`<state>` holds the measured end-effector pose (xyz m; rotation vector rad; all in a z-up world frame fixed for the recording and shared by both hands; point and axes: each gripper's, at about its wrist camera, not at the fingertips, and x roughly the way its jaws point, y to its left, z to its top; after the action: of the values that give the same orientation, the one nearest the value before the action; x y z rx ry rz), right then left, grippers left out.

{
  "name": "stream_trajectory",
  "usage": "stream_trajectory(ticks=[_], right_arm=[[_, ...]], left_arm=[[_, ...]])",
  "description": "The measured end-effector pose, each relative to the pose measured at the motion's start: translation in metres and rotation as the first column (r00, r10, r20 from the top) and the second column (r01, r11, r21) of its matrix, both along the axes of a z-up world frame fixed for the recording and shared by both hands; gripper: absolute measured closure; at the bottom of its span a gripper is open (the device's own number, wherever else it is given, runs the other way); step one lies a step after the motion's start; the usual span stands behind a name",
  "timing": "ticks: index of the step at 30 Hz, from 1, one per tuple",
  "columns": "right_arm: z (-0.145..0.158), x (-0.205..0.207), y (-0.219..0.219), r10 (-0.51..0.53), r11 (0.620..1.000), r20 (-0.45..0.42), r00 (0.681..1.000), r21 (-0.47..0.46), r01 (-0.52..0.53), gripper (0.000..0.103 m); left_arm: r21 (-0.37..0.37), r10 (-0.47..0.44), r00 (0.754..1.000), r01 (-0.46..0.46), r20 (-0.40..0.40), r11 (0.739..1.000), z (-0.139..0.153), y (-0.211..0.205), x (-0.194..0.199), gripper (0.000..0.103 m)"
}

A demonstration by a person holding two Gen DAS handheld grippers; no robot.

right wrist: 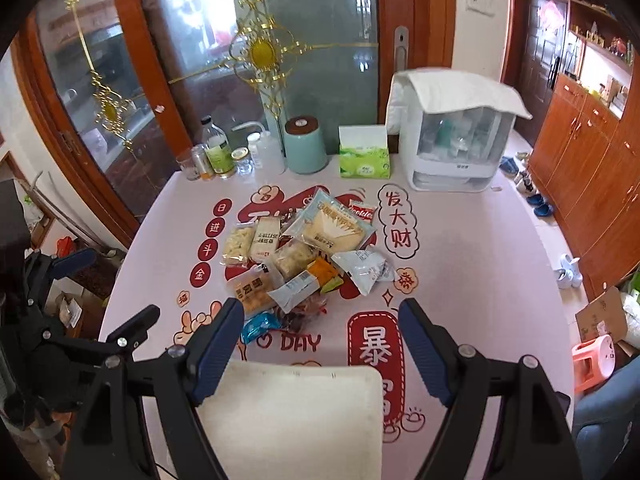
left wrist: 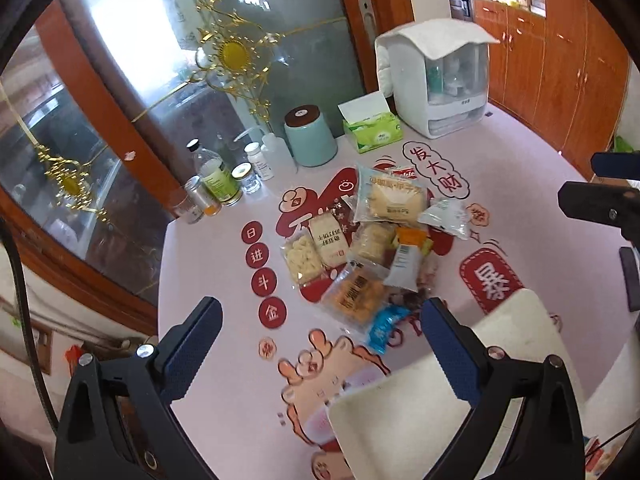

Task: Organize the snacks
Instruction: 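Grasp the orange-and-white bar with the right gripper while the left grasps the bun bag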

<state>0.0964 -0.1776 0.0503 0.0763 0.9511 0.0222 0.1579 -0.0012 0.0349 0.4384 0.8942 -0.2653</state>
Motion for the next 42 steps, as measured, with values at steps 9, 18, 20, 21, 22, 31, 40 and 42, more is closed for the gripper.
stream_trajectory(ticks=[9,18,20,21,22,31,40,42], right_arm=[[-0.074,0.093,-0.005,-0.065,0.993,-0.169,0.984,0.082,0.08,0.023],[-0.191,0.16,-0.001,-0.087,0.961,-0.377,0.922,0.211,0.177,0.023],[-0.214,0.172,0.0,-0.11,0.955,-0.407,0.907,0.209,0.209,0.024],[-0.226,0.178,0.0,-0.124,0.95,-0.426,0.896,0.21,0.231,0.024],[-0.235,0.181,0.0,-0.129,0.944,-0.441,0.888,0.221,0.247,0.024],[-0.281,0.198,0.012,-0.117,0.944,-0.507,0.854,0.21,0.254,0.05],[-0.276,0.183,-0.001,-0.123,0.949,-0.477,0.87,0.2,0.244,0.064],[-0.275,0.179,-0.003,-0.117,0.95,-0.474,0.873,0.201,0.237,0.065]], left_arm=[[0.032,-0.099,0.991,0.102,-0.087,0.994,-0.079,-0.004,0.086,0.004],[-0.015,-0.155,0.923,0.16,-0.351,0.987,-0.189,-0.012,0.149,0.004],[-0.027,-0.168,0.91,0.171,-0.378,0.985,-0.205,-0.015,0.152,0.004],[-0.028,-0.186,0.904,0.19,-0.385,0.981,-0.211,-0.018,0.151,0.004],[-0.03,-0.203,0.898,0.208,-0.391,0.978,-0.217,-0.021,0.15,0.004],[-0.044,-0.226,0.852,0.233,-0.472,0.972,-0.256,-0.031,0.155,0.003],[-0.118,-0.21,0.807,0.174,-0.552,0.978,-0.27,-0.034,0.163,0.003],[-0.098,-0.218,0.802,0.197,-0.556,0.975,-0.273,-0.037,0.158,0.003]])
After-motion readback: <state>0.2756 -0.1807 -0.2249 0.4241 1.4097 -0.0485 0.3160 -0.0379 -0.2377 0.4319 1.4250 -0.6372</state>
